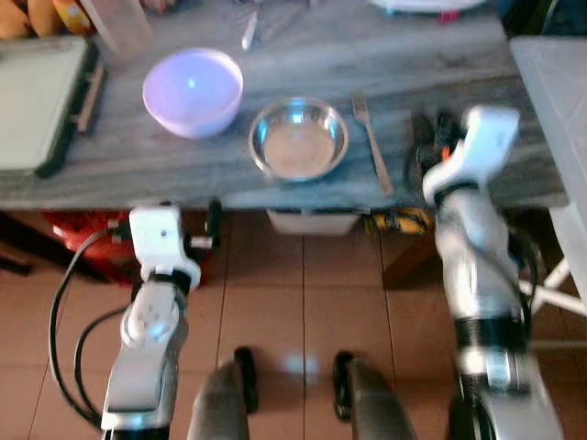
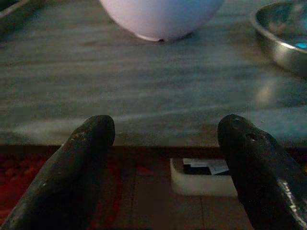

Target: Setting the table

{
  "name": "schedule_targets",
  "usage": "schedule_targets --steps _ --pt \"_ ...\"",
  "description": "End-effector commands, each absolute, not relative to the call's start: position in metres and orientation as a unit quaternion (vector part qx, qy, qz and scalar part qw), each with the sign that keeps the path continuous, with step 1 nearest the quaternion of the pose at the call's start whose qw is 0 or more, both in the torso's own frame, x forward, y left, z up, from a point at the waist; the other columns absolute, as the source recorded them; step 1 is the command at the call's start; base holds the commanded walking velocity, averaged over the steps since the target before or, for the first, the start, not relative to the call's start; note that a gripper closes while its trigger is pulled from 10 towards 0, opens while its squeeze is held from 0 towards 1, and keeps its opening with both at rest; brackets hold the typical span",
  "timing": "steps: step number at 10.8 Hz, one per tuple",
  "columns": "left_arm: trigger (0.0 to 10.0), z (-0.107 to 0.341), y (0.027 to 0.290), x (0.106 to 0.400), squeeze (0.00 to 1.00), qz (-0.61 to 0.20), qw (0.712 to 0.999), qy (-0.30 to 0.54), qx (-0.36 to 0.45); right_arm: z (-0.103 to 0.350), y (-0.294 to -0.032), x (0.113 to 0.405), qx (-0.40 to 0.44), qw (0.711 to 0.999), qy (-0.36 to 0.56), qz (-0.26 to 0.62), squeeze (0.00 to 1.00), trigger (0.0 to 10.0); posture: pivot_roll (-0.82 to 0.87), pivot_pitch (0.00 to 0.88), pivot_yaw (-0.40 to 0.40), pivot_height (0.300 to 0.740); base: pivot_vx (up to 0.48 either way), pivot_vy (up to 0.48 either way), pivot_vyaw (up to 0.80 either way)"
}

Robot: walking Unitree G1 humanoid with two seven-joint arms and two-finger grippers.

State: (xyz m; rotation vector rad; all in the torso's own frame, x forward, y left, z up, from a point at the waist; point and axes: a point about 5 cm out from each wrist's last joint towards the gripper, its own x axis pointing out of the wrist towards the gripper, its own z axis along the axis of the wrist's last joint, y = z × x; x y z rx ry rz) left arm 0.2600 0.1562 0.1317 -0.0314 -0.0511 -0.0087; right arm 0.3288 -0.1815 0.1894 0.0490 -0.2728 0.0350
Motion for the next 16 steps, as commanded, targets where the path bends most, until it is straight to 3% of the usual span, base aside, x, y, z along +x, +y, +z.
schedule_targets --steps 1,4,8,10,12,16 --pt "10.0 0.126 0.166 0.259 0.00 0.016 1.000 -0.016 -0.011 0.191 -0.180 0.320 0.011 0.989 -0.149 0.014 0.00 10.0 -0.04 0.197 0.034 0.740 0.000 0.000 0.00" --pt "10.0 0.130 0.177 0.267 0.00 0.041 0.999 -0.035 0.000 0.168 -0.169 0.285 -0.042 0.992 -0.117 0.021 0.00 10.0 -0.04 0.140 0.024 0.740 0.000 0.000 0.00" --pt "10.0 0.134 0.176 0.267 0.00 0.051 0.998 -0.046 0.005 0.161 -0.172 0.282 -0.024 0.996 -0.086 -0.020 0.00 10.0 -0.03 0.164 0.031 0.740 0.000 0.000 0.00" --pt "10.0 0.128 0.171 0.265 0.00 0.045 0.998 -0.036 0.000 0.155 -0.170 0.283 -0.056 0.996 -0.073 -0.018 0.00 10.0 -0.04 0.159 0.028 0.740 0.000 0.000 0.00" --pt "10.0 0.128 0.164 0.267 0.00 0.032 0.999 -0.032 -0.002 0.144 -0.193 0.290 -0.086 0.993 -0.029 -0.080 0.00 10.0 -0.04 0.158 0.041 0.740 0.000 0.000 0.00" --pt "10.0 0.128 0.166 0.264 0.00 0.023 0.999 -0.027 0.006 0.155 -0.211 0.330 -0.129 0.988 0.007 -0.082 0.00 10.0 -0.02 0.182 0.053 0.740 0.000 0.000 0.00"
